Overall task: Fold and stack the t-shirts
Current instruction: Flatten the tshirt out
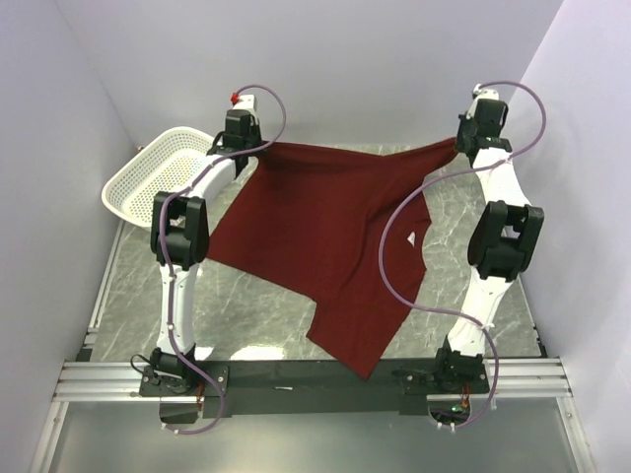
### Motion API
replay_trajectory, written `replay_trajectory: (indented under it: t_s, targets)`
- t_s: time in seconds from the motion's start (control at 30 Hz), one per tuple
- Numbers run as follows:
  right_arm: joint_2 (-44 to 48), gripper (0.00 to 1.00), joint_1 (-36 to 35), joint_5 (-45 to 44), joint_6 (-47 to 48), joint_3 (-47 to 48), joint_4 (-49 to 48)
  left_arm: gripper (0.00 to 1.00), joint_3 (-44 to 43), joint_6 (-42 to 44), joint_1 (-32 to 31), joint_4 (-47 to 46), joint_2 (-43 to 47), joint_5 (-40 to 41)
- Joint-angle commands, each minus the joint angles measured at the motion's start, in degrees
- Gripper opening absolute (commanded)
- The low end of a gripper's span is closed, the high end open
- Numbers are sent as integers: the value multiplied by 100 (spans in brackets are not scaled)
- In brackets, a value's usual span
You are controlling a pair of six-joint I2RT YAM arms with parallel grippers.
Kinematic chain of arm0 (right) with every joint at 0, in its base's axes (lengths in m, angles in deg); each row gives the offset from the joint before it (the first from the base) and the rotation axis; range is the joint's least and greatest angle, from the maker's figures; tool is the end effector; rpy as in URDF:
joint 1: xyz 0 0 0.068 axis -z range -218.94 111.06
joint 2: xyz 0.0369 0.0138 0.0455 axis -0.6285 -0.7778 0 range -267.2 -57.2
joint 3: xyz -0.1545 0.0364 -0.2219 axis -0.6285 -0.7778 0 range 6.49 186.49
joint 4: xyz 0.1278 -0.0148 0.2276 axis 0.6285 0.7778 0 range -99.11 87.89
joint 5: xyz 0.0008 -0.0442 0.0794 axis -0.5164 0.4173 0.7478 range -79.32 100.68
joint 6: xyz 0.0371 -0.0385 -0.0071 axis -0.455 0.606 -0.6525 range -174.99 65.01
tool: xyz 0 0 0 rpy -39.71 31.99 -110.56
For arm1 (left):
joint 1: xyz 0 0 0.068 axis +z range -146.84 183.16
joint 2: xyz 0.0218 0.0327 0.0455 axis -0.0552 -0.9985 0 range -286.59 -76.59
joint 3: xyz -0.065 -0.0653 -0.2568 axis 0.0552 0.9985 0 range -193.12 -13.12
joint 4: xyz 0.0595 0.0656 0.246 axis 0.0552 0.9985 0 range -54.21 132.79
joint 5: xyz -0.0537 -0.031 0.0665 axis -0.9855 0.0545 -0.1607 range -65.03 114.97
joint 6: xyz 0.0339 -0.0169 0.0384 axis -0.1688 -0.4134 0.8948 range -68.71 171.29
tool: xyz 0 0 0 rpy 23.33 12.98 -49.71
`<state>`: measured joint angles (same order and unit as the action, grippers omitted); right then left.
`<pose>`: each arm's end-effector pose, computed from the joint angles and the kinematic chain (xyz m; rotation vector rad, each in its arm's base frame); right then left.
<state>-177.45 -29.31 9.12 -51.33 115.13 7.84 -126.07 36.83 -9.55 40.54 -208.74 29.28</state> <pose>0.4941 -0.0848 0.2986 0.1247 2.0696 -0.1706 0.5355 -0.1181 0.2408 -0.0792 1.9936 -0.2314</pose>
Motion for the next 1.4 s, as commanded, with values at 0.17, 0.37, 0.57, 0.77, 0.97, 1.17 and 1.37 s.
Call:
replay_trajectory:
  t_s: [0.17, 0.37, 0.57, 0.77, 0.97, 1.17, 1.37]
  targets:
    - [1028, 0, 13, 1681, -112, -192, -447, 0, 824, -66, 49, -947, 1120, -378]
    - [3189, 0, -434, 1994, 354, -2135, -693, 0, 2434, -171, 41, -1521, 3027, -528]
    - [4869, 0, -444, 1660, 609, -1453, 360, 0, 2989, -189, 32, -1434, 4908, -449]
    - [5398, 0, -453, 1124, 680, 1278, 1800, 0, 2831, -241, 23, -1179, 6728, -265]
    - [5563, 0, 205, 789, 443, 3523, 1725, 0, 2103, -338, 23, -863, 7897, -160]
    - [5775, 0, 356, 771, 434, 3261, 1601, 0, 1838, -268, 23, -643, 7951, 42]
    - [5705, 0, 356, 850, 600, 1944, 1215, 0, 2530, -259, 23, -721, 7504, 26]
